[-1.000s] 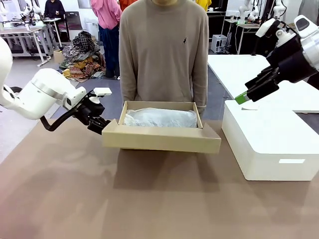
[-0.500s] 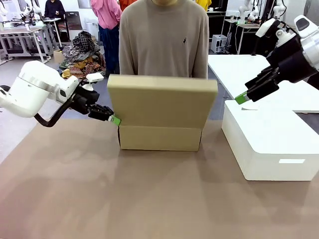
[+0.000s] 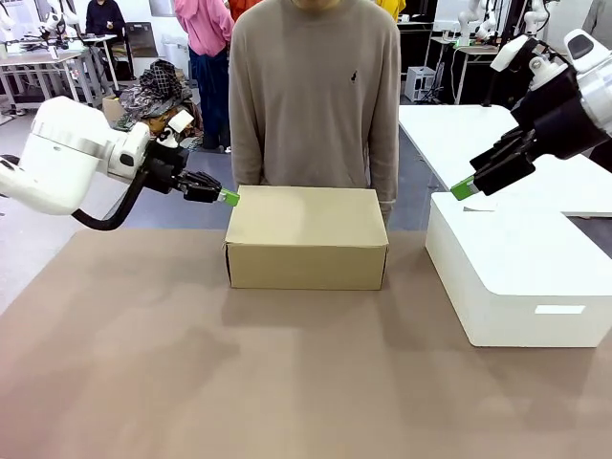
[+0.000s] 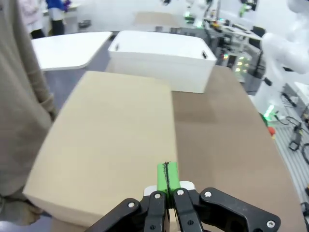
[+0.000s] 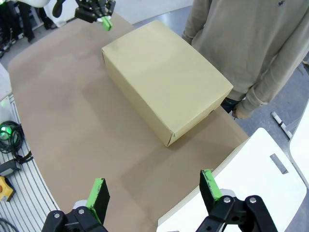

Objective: Pack the shoes into the box.
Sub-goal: Close the Shoes Box, then press down on the lid of the Shoes Box.

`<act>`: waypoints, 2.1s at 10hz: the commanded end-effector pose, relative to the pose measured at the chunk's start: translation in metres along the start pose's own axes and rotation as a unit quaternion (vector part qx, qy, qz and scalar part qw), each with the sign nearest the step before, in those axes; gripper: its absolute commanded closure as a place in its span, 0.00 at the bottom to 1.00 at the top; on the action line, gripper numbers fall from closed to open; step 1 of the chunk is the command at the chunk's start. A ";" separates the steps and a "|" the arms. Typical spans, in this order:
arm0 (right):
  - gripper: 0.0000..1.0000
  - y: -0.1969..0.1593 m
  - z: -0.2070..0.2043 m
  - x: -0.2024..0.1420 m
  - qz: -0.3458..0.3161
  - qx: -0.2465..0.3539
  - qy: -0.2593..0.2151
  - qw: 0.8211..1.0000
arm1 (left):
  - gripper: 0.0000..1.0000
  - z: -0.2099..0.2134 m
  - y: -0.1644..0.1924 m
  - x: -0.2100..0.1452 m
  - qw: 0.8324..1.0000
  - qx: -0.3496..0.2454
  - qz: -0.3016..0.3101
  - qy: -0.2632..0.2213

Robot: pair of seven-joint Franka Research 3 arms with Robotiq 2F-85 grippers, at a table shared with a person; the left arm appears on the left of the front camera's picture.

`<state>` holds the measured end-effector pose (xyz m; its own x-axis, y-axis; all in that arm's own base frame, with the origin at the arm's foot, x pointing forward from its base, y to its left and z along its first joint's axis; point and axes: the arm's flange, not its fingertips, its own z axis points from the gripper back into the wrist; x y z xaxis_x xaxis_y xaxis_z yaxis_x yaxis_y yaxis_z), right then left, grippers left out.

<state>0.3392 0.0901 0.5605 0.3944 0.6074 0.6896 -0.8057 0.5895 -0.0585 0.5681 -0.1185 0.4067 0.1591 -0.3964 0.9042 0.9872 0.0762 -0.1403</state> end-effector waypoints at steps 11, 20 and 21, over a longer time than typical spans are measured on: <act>0.00 0.000 0.000 0.000 0.000 0.000 -0.004 1.000 | 1.00 0.003 0.004 -0.001 1.000 0.018 0.002 0.005; 0.44 -0.021 -0.053 0.121 -0.012 -0.012 0.087 0.996 | 0.40 0.055 -0.110 0.068 0.973 0.102 0.125 0.163; 0.64 -0.024 -0.066 0.131 -0.009 -0.016 0.085 0.996 | 0.20 0.059 -0.118 0.071 0.966 0.115 0.139 0.186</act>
<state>0.4259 0.1814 0.5979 0.4585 0.6767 0.5760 -0.8017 0.5947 -0.0605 0.4735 -0.1014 0.5052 0.4127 -0.6049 0.6811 0.9022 0.3744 -0.2141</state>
